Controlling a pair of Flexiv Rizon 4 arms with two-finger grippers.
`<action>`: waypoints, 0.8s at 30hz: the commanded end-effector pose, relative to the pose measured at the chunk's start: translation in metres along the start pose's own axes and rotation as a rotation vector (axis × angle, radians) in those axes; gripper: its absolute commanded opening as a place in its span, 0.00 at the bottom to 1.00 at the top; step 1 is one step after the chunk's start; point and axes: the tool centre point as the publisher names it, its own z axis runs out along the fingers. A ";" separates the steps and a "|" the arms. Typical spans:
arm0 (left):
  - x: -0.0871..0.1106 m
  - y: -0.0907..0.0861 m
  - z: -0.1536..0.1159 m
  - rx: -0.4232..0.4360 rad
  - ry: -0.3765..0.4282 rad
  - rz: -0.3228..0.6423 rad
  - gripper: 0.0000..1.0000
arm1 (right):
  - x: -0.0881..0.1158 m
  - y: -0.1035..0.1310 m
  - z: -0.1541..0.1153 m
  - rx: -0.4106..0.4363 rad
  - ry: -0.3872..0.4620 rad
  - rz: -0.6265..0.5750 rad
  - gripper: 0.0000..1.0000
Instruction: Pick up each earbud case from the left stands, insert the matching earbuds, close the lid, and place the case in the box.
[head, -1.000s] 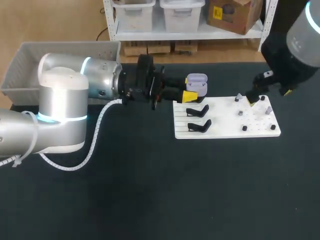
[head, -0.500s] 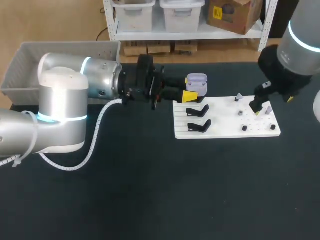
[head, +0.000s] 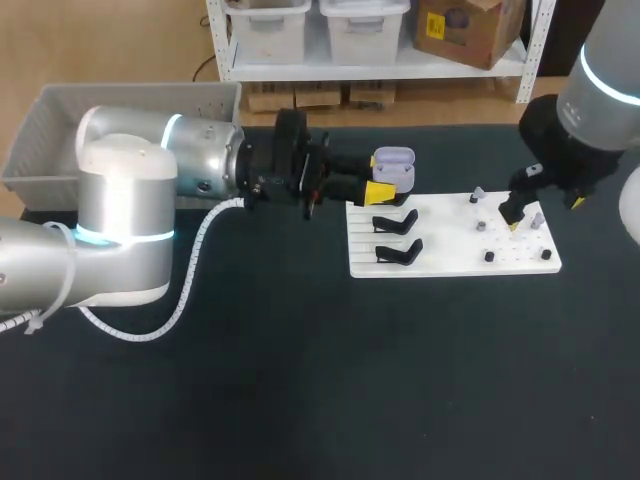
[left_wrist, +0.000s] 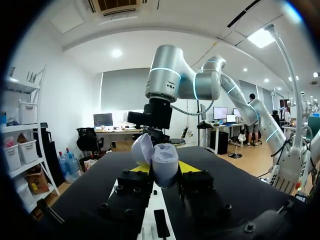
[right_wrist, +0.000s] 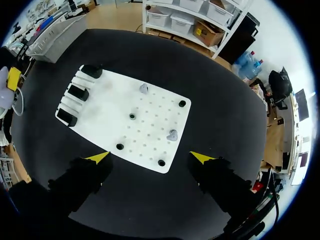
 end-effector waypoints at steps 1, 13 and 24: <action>0.001 -0.001 0.000 -0.004 -0.001 0.002 0.00 | 0.001 0.000 0.000 0.002 -0.002 0.001 1.00; 0.001 -0.001 0.000 -0.004 -0.001 0.002 0.00 | -0.003 -0.008 0.029 0.131 0.019 -0.027 1.00; 0.001 -0.001 0.000 -0.004 -0.001 0.002 0.00 | -0.005 -0.021 0.041 0.152 0.046 -0.060 1.00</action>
